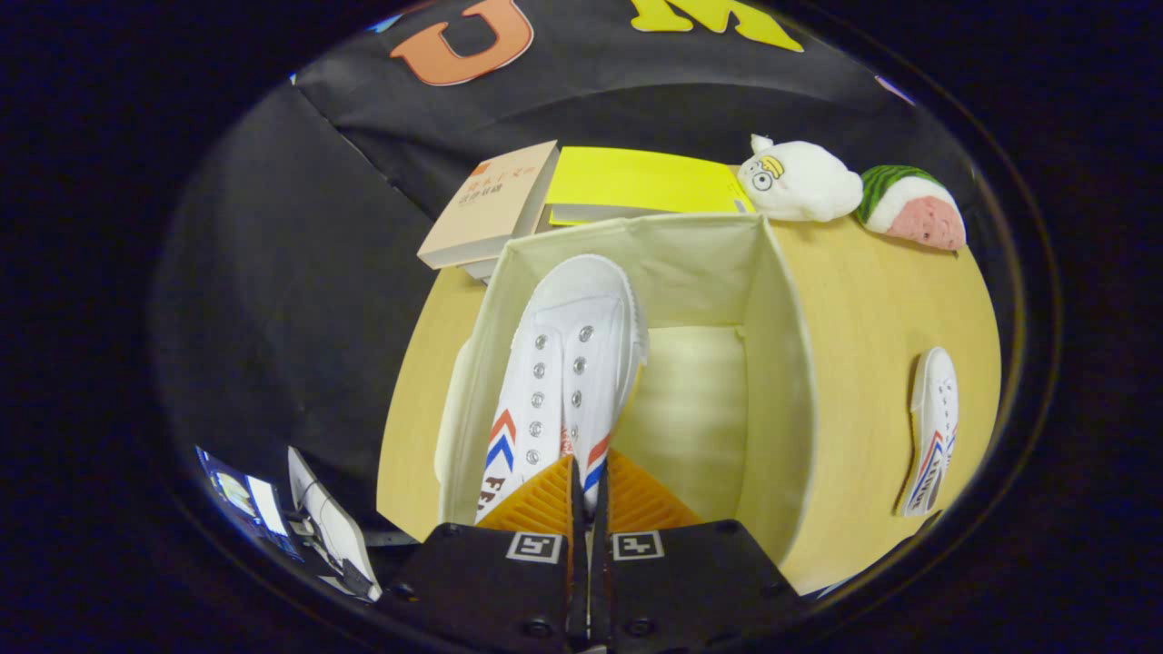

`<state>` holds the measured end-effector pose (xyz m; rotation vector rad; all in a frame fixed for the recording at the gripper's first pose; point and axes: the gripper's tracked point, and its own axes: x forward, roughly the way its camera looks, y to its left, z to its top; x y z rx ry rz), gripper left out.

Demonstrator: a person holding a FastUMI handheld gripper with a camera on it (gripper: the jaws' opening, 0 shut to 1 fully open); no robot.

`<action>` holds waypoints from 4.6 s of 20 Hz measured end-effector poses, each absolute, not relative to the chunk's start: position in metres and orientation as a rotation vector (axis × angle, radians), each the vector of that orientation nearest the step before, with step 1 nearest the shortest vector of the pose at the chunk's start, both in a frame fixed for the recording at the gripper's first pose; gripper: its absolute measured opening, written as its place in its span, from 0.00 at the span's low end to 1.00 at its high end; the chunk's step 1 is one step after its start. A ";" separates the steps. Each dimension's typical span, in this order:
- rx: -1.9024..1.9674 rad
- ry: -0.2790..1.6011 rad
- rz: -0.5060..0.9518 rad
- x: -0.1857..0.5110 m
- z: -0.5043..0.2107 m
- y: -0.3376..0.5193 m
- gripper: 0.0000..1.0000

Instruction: Open the storage box then place both shoes into the box .Put the left shoe in first, then the right shoe, with the right side of both shoes facing outward in a uniform manner.

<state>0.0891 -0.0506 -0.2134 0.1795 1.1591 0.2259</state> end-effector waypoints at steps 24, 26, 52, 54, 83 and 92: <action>0.018 1.201 0.239 0.049 -0.141 -0.063 0.36; 0.002 1.160 0.227 0.047 -0.128 -0.077 0.38; 0.070 1.047 0.245 0.009 -0.083 -0.219 0.41; 0.055 1.043 0.237 0.008 -0.082 -0.231 0.42; 0.003 1.310 -0.105 -0.021 -0.205 -0.462 0.82; 0.013 1.370 -0.054 -0.006 -0.226 -0.460 0.28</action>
